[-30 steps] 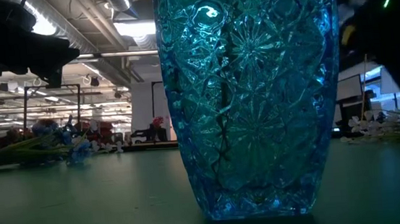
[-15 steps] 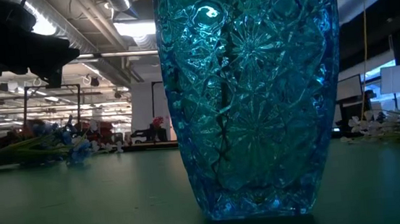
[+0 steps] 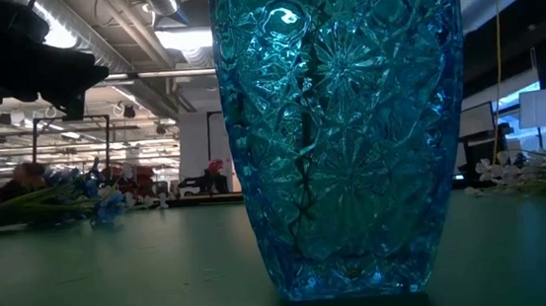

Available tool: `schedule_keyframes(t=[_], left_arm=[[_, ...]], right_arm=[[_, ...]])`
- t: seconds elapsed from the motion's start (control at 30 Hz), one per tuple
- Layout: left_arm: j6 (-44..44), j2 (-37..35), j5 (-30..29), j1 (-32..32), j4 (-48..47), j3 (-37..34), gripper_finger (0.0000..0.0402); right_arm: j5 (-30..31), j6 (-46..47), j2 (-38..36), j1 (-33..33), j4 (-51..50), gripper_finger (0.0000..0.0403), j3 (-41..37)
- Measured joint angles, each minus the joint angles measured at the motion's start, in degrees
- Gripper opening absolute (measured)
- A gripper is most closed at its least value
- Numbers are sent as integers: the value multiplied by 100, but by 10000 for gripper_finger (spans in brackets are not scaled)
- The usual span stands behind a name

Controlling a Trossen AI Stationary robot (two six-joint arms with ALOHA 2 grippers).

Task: Sort flowers into vase by color
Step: Put the bottom blue flower into the blue vase

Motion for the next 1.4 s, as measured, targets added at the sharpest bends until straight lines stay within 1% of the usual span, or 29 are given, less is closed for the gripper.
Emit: schedule_keyframes(t=[0.13, 0.23, 0.33, 0.5, 0.6, 0.67, 0.77, 0.87, 0.93, 0.97, 1.03, 1.1, 1.2, 1.27, 1.3, 1.33, 1.37, 1.4], left_arm=[[-1, -2, 0, 0, 0, 0, 125], [-1, -1, 0, -1, 0, 0, 125], [1, 0, 2, 0, 0, 0, 125], [-1, 0, 0, -2, 0, 0, 125], [-1, 0, 0, -2, 0, 0, 125], [1, -2, 0, -2, 0, 0, 125], [1, 0, 0, -2, 0, 0, 125], [-1, -2, 0, -2, 0, 0, 125], [-1, -1, 0, -2, 0, 0, 125], [-1, -1, 1, -2, 0, 0, 125], [-1, -2, 0, -2, 0, 0, 125], [0, 0, 2, -2, 0, 0, 125], [0, -1, 0, -2, 0, 0, 125], [-1, 0, 2, -2, 0, 0, 125], [0, 0, 0, -2, 0, 0, 125], [-1, 0, 0, -2, 0, 0, 125], [-1, -2, 2, -2, 0, 0, 125], [-1, 0, 0, 0, 0, 0, 125]], right_arm=[[146, -104, 0, -124, -23, 208, 0], [424, -71, 24, -162, 49, 185, 0], [727, -94, 55, -158, 162, 172, 6], [649, -799, 349, -143, 155, 168, 12], [748, -1464, 521, -131, 123, 167, 35], [764, -1899, 550, -137, 59, 160, 35], [803, -2267, 459, -173, -122, 125, 33], [928, -2371, 247, -247, -641, 62, -19], [1340, -2422, -11, -290, -869, 21, -40], [1598, -2469, -204, -333, -861, 15, -26], [2196, -2635, -696, -353, -881, 22, -9], [2657, -2814, -1213, -333, -875, 28, -11], [3301, -3061, -2063, -218, -583, 16, -10], [3834, -3432, -2518, -80, -142, 9, -9], [4132, -3697, -2671, -30, 265, 10, -9], [4396, -4088, -2770, 4, 782, 12, -7], [4527, -4635, -2820, 39, 1342, 14, -6], [4525, -5273, -2825, 53, 1945, 16, -2]])
